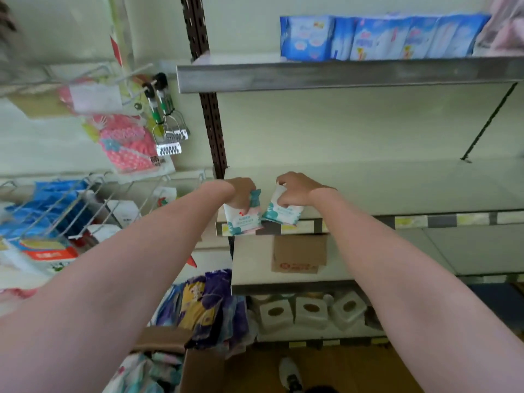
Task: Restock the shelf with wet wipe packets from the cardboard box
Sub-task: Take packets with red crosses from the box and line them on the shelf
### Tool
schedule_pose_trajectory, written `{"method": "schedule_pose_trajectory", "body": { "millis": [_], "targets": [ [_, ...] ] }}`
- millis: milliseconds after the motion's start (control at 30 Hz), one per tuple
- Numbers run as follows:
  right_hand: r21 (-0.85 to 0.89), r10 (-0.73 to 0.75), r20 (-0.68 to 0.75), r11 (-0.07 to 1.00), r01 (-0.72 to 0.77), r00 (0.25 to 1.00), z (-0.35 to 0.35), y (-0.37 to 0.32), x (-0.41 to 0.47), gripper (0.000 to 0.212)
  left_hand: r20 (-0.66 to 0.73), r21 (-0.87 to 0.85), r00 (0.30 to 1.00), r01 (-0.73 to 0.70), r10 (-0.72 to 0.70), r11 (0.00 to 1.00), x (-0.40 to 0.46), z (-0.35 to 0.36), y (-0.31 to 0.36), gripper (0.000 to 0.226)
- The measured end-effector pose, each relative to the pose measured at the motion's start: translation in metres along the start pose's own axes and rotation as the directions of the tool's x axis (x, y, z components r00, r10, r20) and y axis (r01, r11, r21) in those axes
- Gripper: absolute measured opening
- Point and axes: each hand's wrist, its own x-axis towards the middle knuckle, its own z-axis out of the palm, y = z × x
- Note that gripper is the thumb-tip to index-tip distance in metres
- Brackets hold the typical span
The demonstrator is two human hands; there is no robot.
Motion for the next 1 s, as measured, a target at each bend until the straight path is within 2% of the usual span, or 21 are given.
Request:
{"method": "schedule_pose_trajectory", "body": {
  "millis": [133,267,400,500,600,700,867,1000],
  "targets": [
    [-0.036,-0.068,-0.039,0.997,0.067,0.997,-0.020,0.007,0.045,0.055,-0.080,-0.027,0.997,-0.006,0.004,1.000,0.033,-0.017,-0.019,0.058],
    [-0.078,-0.074,-0.014,0.994,0.073,0.997,-0.029,0.015,0.095,0.057,-0.125,0.003,0.992,0.021,-0.020,1.000,0.073,-0.029,-0.026,0.046],
    [-0.088,-0.113,0.073,0.989,0.119,0.991,-0.033,0.031,0.135,0.051,-0.114,0.018,0.992,0.059,-0.057,0.998,0.113,-0.032,-0.028,0.050],
    [-0.109,-0.092,0.110,0.989,0.104,0.990,-0.033,0.043,0.158,0.055,-0.101,-0.009,0.992,0.079,-0.080,0.997,0.136,-0.029,-0.031,0.056],
    [-0.137,-0.121,0.125,0.981,0.138,0.985,-0.035,0.051,0.177,0.050,-0.093,-0.032,0.991,0.089,-0.092,0.995,0.152,-0.031,-0.033,0.047],
    [-0.166,-0.184,0.089,0.966,0.197,0.979,-0.035,0.054,0.194,0.036,-0.121,-0.053,0.986,0.105,-0.110,0.993,0.162,-0.034,-0.035,0.044],
    [-0.207,-0.250,0.018,0.946,0.249,0.968,-0.032,0.052,0.213,0.043,-0.208,-0.067,0.969,0.124,-0.136,0.990,0.174,-0.037,-0.041,0.038],
    [-0.322,-0.342,-0.097,0.899,0.296,0.935,-0.031,0.048,0.227,0.048,-0.254,-0.024,0.959,0.120,-0.122,0.993,0.182,-0.044,-0.048,0.040]
  ]
}}
